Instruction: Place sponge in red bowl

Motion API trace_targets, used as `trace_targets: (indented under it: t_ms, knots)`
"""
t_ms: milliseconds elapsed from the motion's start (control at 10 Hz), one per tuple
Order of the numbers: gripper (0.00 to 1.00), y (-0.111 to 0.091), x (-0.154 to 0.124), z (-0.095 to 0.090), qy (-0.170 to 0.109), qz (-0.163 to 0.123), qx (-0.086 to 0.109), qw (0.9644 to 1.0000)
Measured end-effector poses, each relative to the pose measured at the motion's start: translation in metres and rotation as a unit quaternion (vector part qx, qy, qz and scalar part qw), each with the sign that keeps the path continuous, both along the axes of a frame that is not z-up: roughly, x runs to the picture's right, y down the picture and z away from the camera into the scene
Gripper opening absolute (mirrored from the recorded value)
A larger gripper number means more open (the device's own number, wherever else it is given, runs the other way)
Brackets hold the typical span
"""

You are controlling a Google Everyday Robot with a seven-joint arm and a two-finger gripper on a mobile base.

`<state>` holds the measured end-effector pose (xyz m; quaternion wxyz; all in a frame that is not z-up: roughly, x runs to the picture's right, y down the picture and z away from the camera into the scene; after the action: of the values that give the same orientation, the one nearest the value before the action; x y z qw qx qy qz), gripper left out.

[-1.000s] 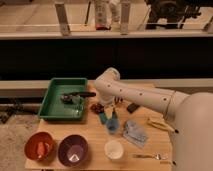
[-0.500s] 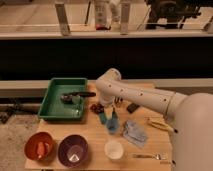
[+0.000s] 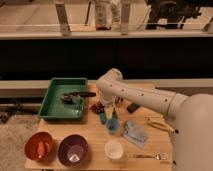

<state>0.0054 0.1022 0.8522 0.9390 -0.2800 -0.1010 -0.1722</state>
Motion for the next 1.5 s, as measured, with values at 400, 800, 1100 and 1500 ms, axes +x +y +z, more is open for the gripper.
trace_targets:
  t_ms: [400, 800, 1100, 1500]
  knots:
    - [0.80, 0.0010, 0.0009, 0.0026, -0.001, 0.010, -0.002, 0.9999]
    - [0.80, 0.0016, 0.0016, 0.0031, -0.002, 0.014, -0.005, 0.9999]
    - [0.80, 0.0013, 0.0036, 0.0021, -0.001, 0.020, -0.006, 0.9998]
    - [0.80, 0.0018, 0.0035, 0.0041, -0.003, 0.024, -0.008, 0.9997]
